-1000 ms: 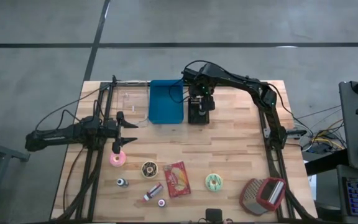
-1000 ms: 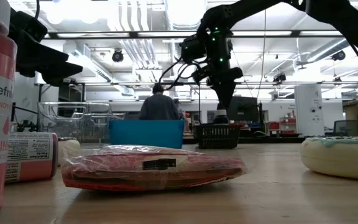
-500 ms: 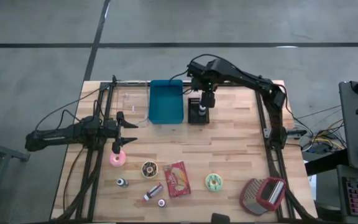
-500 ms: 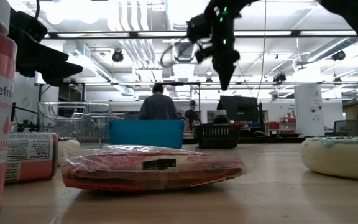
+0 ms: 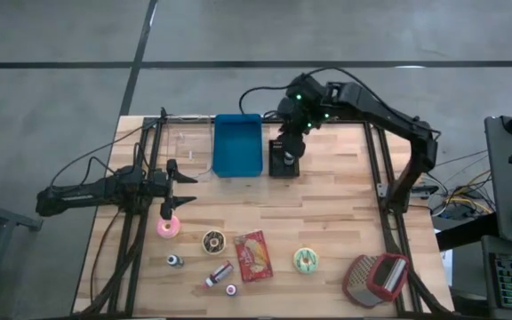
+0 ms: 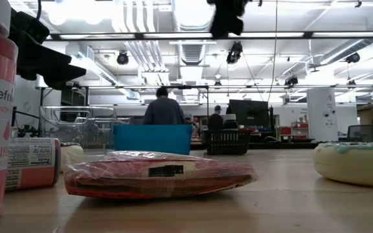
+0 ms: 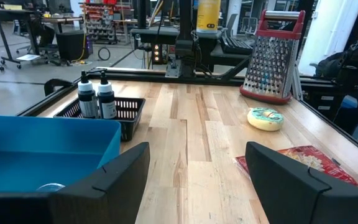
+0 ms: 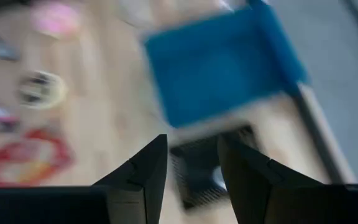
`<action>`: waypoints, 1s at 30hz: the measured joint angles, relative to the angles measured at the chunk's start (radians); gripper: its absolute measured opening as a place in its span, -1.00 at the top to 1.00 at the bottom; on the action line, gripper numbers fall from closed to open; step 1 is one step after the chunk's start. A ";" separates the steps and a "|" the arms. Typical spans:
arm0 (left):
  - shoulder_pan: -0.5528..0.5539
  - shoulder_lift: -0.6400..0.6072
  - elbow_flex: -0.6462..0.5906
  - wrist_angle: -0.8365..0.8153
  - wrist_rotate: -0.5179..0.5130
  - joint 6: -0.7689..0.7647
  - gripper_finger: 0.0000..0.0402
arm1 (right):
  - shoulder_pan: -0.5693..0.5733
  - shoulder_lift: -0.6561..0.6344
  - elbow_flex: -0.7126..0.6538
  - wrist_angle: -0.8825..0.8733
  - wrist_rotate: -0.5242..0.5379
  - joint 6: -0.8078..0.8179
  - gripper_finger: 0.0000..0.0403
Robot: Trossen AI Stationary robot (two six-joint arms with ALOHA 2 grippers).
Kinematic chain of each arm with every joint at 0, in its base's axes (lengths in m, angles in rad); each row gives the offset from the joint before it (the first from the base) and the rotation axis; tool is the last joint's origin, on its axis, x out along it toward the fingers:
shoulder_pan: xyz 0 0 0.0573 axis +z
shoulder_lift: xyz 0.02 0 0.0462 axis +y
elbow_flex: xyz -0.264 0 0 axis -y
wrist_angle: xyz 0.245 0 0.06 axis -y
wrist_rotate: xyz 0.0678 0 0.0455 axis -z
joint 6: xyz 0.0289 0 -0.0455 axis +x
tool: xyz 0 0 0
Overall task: Pick & Place Food Item
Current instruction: Put the top pink food coloring bottle into the black bin
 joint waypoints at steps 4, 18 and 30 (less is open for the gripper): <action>0.000 0.000 0.000 0.000 0.000 0.000 -0.36 | 0.067 -0.006 -0.030 0.060 -0.034 -0.017 0.35; 0.000 0.000 0.000 0.000 0.000 0.000 -0.36 | 0.331 0.015 -0.291 0.440 -0.002 -0.039 0.33; 0.000 0.000 0.000 0.000 0.000 0.000 -0.36 | 0.445 0.014 -0.502 0.806 0.025 -0.056 0.21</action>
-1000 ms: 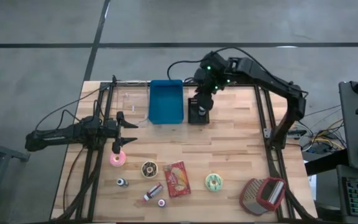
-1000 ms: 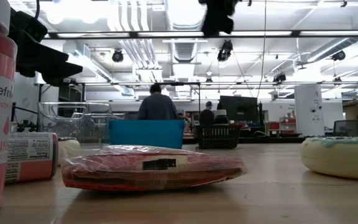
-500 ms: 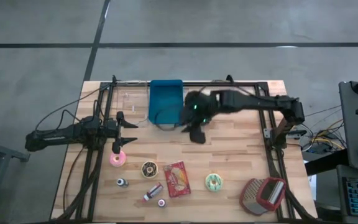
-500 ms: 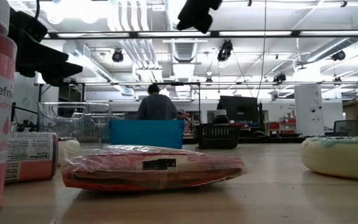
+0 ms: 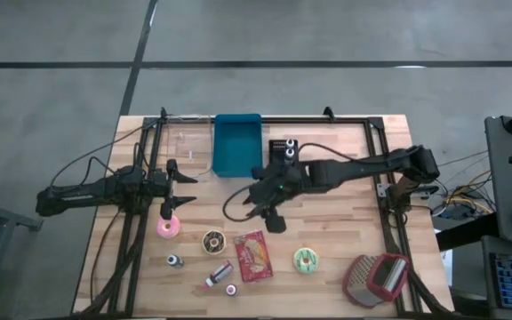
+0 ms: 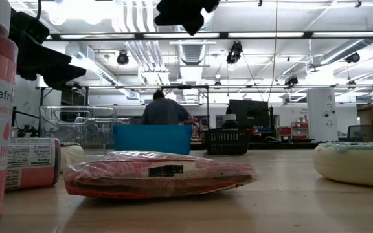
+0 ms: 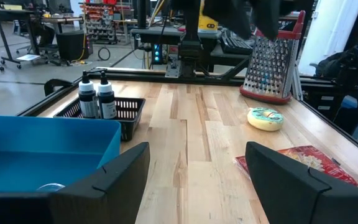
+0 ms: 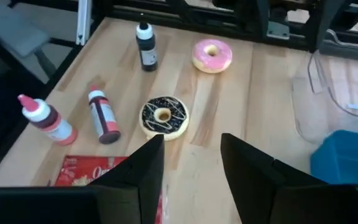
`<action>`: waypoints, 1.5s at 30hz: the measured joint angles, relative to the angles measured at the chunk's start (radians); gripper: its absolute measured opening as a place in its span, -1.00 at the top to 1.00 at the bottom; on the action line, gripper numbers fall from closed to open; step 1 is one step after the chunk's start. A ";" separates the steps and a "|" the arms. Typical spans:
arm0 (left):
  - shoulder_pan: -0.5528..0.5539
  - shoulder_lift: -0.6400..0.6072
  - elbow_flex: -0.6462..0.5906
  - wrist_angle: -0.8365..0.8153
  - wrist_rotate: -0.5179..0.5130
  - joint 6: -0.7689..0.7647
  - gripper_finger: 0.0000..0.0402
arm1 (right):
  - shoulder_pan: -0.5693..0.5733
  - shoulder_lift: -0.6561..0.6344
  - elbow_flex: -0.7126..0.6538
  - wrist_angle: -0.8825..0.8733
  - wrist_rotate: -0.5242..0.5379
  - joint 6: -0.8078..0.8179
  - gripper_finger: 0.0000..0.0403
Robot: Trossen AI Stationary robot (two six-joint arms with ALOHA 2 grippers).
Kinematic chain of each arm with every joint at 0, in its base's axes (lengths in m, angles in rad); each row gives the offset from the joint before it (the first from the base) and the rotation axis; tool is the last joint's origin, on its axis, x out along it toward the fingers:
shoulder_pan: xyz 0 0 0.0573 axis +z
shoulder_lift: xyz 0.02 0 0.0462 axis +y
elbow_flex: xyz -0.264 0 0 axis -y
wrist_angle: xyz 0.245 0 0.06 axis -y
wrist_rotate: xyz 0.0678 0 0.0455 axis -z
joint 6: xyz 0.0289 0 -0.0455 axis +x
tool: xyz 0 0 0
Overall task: Pick & Place Food Item
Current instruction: Put the top pink food coloring bottle into the black bin
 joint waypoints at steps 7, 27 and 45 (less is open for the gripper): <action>0.000 0.000 0.000 0.000 0.000 0.000 -0.36 | 0.052 0.000 -0.105 0.259 0.003 0.053 0.12; 0.000 0.000 0.000 0.000 0.000 0.000 -0.36 | 0.137 0.000 -0.181 0.342 0.106 0.113 0.22; 0.000 0.000 0.000 0.000 0.000 0.000 -0.36 | 0.116 0.102 -0.183 0.509 -0.065 0.050 0.27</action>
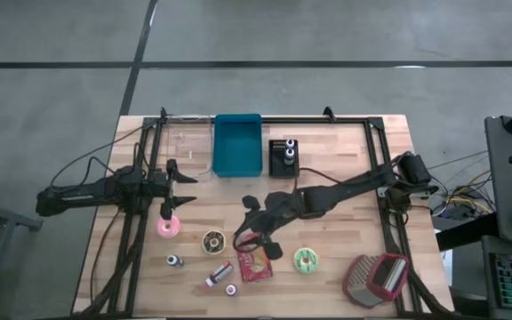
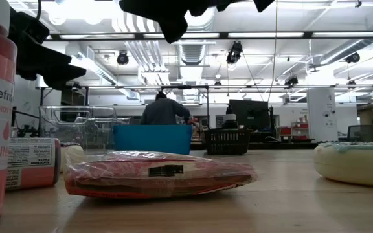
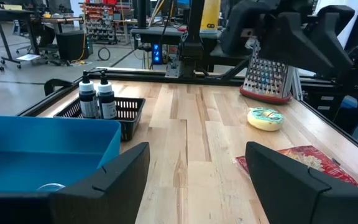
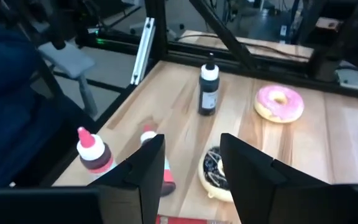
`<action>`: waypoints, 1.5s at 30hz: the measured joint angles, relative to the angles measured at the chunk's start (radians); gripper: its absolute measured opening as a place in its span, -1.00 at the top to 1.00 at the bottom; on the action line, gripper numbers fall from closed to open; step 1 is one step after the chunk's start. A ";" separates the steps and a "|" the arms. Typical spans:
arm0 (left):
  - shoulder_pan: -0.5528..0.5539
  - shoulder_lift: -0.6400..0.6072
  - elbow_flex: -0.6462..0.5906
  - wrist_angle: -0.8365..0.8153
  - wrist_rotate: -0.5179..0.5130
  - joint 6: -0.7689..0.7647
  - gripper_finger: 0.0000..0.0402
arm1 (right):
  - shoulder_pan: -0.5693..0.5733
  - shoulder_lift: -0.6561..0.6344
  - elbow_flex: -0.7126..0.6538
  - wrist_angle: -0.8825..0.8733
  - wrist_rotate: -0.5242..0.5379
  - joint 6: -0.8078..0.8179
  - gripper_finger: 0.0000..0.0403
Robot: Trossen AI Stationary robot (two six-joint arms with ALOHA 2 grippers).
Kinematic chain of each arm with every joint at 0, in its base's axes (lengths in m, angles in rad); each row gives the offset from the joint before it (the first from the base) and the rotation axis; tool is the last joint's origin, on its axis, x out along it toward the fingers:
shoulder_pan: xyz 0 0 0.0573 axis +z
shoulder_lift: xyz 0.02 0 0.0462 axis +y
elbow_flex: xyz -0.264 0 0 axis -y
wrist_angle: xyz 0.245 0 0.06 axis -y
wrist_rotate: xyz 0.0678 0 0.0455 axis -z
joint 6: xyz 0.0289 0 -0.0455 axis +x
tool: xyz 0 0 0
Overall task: Pick & Place Food Item
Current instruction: Put the top pink food coloring bottle into the black bin
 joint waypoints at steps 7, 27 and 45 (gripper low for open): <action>0.000 0.000 0.000 0.000 0.000 0.000 -0.36 | 0.000 0.019 -0.003 -0.013 -0.001 0.047 0.33; 0.000 0.026 -0.001 0.011 0.001 0.000 -0.36 | -0.004 0.163 0.104 -0.010 0.052 0.074 0.37; 0.000 0.034 -0.001 0.006 0.000 0.000 -0.36 | -0.003 0.187 0.169 -0.076 0.062 0.158 0.32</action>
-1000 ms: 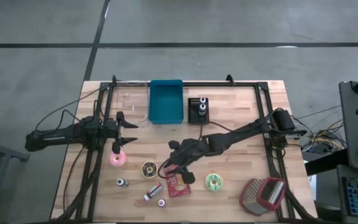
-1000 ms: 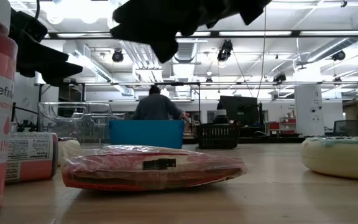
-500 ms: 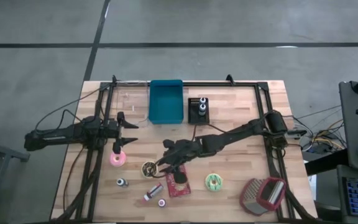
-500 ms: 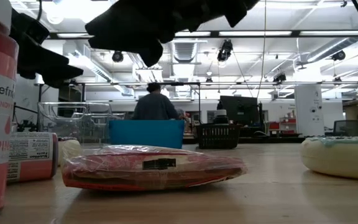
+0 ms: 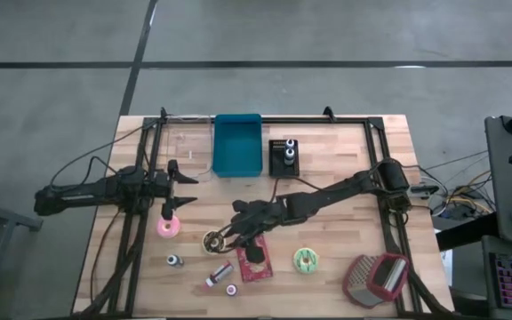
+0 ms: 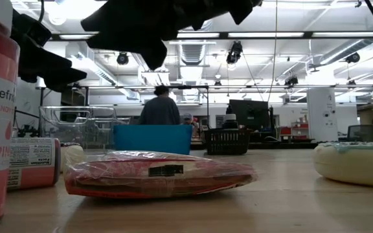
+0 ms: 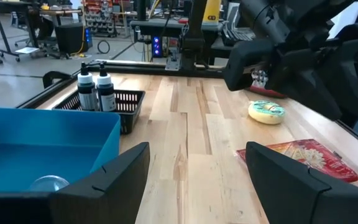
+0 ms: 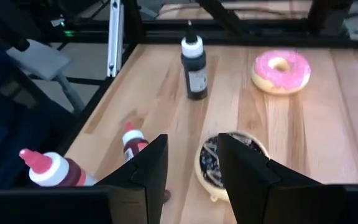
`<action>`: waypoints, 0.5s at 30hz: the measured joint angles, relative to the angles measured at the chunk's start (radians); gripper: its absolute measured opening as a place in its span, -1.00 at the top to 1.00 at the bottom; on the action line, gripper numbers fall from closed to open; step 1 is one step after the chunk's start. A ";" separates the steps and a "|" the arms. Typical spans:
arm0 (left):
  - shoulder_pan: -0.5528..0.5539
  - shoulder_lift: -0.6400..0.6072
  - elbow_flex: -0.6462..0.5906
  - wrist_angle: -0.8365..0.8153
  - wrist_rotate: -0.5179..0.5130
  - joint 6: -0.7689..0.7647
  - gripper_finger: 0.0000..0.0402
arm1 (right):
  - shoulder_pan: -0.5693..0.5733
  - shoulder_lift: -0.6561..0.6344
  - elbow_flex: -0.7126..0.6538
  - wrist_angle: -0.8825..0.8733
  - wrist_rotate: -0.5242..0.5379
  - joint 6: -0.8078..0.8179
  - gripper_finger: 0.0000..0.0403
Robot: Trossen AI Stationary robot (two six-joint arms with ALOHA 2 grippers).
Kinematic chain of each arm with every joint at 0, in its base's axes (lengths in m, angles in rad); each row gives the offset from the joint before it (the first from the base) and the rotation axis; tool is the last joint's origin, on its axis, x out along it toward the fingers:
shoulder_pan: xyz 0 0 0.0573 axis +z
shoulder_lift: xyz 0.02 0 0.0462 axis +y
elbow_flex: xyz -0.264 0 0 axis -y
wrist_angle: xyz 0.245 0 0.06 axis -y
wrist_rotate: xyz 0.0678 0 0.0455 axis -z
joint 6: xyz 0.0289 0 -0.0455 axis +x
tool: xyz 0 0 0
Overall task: Pick & Place Food Item
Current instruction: Put the top pink food coloring bottle into the black bin
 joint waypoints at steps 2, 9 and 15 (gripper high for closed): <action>0.000 0.000 0.000 0.000 0.000 0.000 -0.36 | 0.000 0.000 0.000 -0.018 0.008 0.002 0.32; 0.000 0.000 0.000 0.000 0.000 0.000 -0.36 | 0.006 0.000 0.000 -0.009 0.023 -0.008 0.26; 0.000 0.000 0.000 0.000 0.000 0.000 -0.36 | 0.006 0.000 0.000 -0.009 0.029 -0.028 0.24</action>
